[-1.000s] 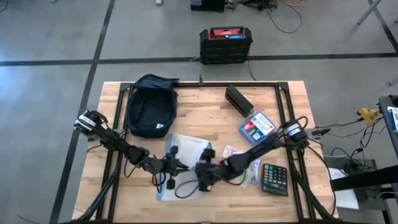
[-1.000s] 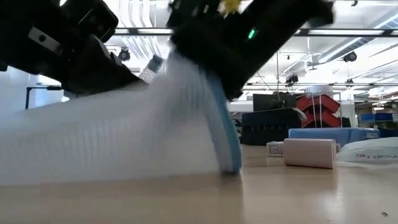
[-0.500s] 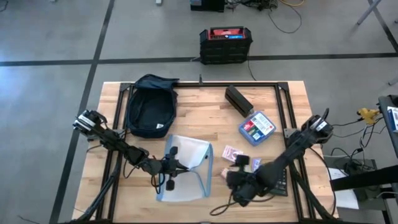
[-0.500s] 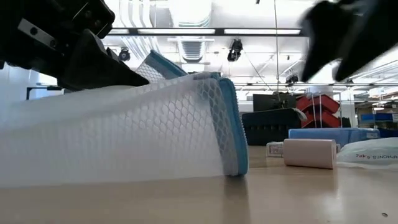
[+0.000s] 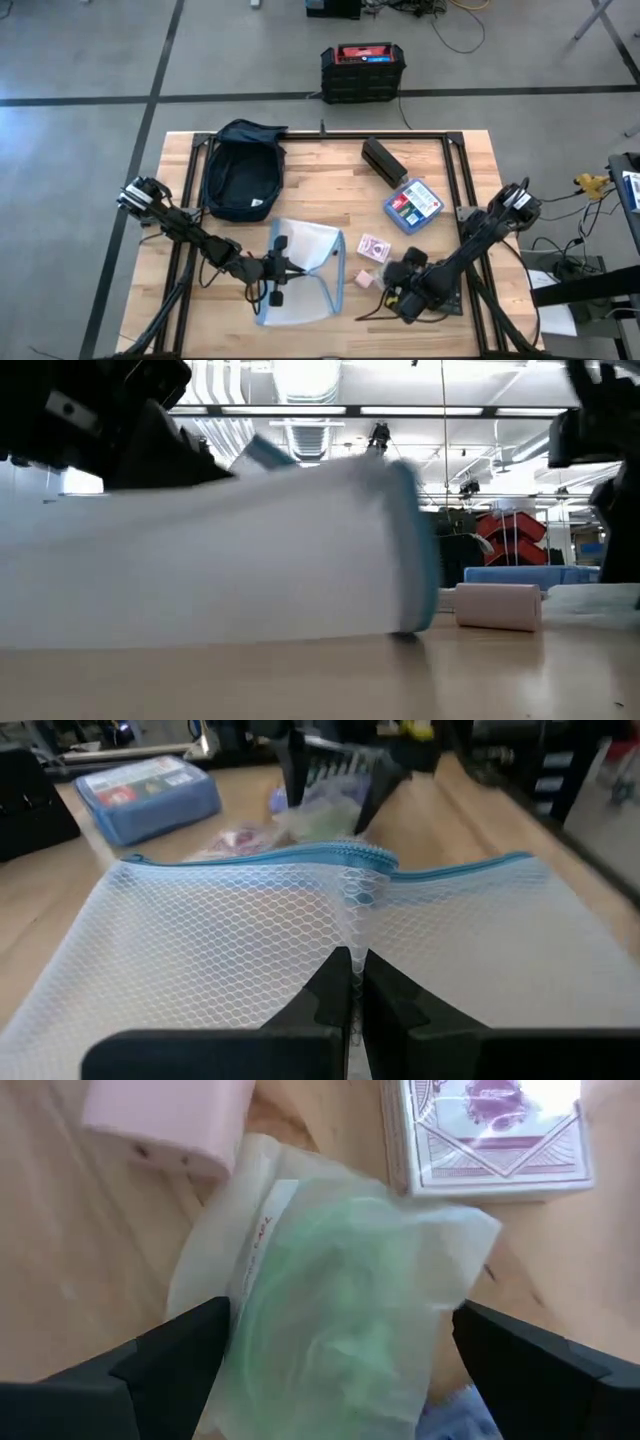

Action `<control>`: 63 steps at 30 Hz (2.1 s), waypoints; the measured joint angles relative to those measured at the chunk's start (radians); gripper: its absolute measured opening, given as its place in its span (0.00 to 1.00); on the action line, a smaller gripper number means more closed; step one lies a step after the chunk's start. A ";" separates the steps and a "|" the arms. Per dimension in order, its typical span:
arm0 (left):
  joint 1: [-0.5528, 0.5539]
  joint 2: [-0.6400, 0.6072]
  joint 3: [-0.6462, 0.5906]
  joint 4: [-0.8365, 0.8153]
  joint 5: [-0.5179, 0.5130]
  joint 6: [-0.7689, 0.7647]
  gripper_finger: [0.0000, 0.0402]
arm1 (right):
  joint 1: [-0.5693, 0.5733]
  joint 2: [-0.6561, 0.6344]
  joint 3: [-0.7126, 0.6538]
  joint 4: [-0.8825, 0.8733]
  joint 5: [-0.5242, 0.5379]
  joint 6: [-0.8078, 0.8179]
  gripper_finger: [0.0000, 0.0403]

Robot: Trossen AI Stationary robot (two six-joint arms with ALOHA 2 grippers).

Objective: Unpack backpack
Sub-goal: Put the green earphone bag into the blue zip bag

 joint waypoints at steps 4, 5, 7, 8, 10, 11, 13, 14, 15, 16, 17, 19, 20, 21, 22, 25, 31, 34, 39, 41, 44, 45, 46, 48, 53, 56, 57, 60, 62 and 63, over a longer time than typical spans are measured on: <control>0.000 0.000 0.000 -0.010 0.000 0.005 0.00 | -0.003 0.000 -0.006 0.050 0.001 -0.047 0.75; 0.000 0.000 0.000 -0.011 0.000 0.008 0.00 | -0.003 0.000 -0.002 0.051 0.001 -0.054 0.68; 0.000 0.000 0.000 -0.010 0.000 0.009 0.00 | -0.003 0.001 0.006 0.051 -0.007 -0.079 0.53; -0.001 0.000 0.000 -0.010 0.000 0.009 0.00 | -0.002 0.002 0.011 0.047 -0.012 -0.096 0.45; -0.002 0.000 0.000 -0.010 0.000 0.009 0.00 | 0.003 0.002 0.026 0.021 -0.028 -0.128 0.27; -0.002 0.000 0.000 -0.010 0.000 0.009 0.00 | 0.006 0.002 0.039 -0.003 -0.025 -0.136 0.18; -0.002 0.000 0.000 -0.009 0.000 0.006 0.00 | 0.016 -0.004 0.074 -0.067 -0.032 -0.156 0.05; -0.002 0.000 0.000 -0.006 0.000 0.004 0.00 | 0.021 -0.005 0.095 -0.106 -0.028 -0.163 0.04; -0.003 0.000 0.000 -0.003 0.000 0.001 0.00 | 0.024 -0.008 0.118 -0.147 -0.028 -0.171 0.04; -0.004 0.000 0.000 0.002 0.000 -0.001 0.00 | 0.026 -0.012 0.145 -0.186 -0.023 -0.180 0.05; -0.007 0.000 0.000 0.003 0.000 -0.002 0.00 | 0.026 -0.017 0.173 -0.216 -0.009 -0.196 0.05; -0.013 0.000 -0.001 0.010 0.000 -0.002 0.00 | 0.026 -0.020 0.222 -0.240 0.045 -0.259 0.04; -0.014 0.000 -0.001 0.011 0.000 -0.002 0.00 | 0.026 -0.020 0.242 -0.234 0.079 -0.308 0.02; -0.015 0.000 -0.001 0.012 0.000 -0.002 0.00 | 0.021 -0.019 0.256 -0.211 0.115 -0.364 0.01; -0.017 0.000 -0.001 0.011 0.001 -0.003 0.00 | 0.014 -0.019 0.267 -0.172 0.145 -0.435 0.01; -0.026 0.000 -0.001 0.018 0.000 -0.021 0.00 | -0.028 -0.020 0.270 -0.010 0.172 -0.640 0.01; -0.044 -0.027 0.002 0.020 0.001 0.008 0.00 | -0.140 0.031 0.250 0.241 0.106 -0.897 0.00; -0.045 -0.047 0.002 0.018 0.002 0.029 0.00 | -0.192 0.073 0.250 0.312 0.072 -0.996 0.00; -0.045 -0.060 0.002 -0.012 0.000 0.068 0.00 | -0.271 0.162 0.250 0.516 -0.044 -1.203 0.00; -0.045 -0.060 0.002 -0.012 0.000 0.089 0.00 | -0.294 0.197 0.250 0.592 -0.054 -1.287 0.00; -0.045 -0.060 0.002 -0.011 -0.001 0.100 0.00 | -0.324 0.230 0.250 0.641 -0.053 -1.399 0.01; -0.045 -0.060 0.002 -0.011 -0.001 0.101 0.00 | -0.332 0.237 0.250 0.654 -0.053 -1.417 0.01; -0.045 -0.060 0.002 -0.011 -0.001 0.101 0.00 | -0.339 0.239 0.250 0.661 -0.053 -1.428 0.02; -0.045 -0.060 0.002 -0.011 -0.002 0.101 0.00 | -0.347 0.239 0.250 0.663 -0.052 -1.439 0.06; -0.040 -0.060 0.002 -0.005 -0.002 0.105 0.00 | -0.342 0.231 0.260 0.660 -0.055 -1.447 0.24; -0.037 -0.060 0.002 -0.001 -0.003 0.105 0.00 | -0.341 0.229 0.279 0.655 -0.053 -1.428 0.37; -0.037 -0.060 0.002 0.000 -0.003 0.105 0.00 | -0.341 0.228 0.287 0.642 -0.053 -1.409 0.41; -0.037 -0.060 0.002 -0.002 -0.004 0.101 0.00 | -0.331 0.209 0.315 0.578 -0.053 -1.315 0.51; -0.037 -0.061 0.002 -0.003 -0.003 0.098 0.00 | -0.319 0.178 0.333 0.502 -0.053 -1.222 0.57; -0.037 -0.061 0.002 -0.005 -0.003 0.098 0.00 | -0.311 0.163 0.340 0.451 -0.052 -1.174 0.59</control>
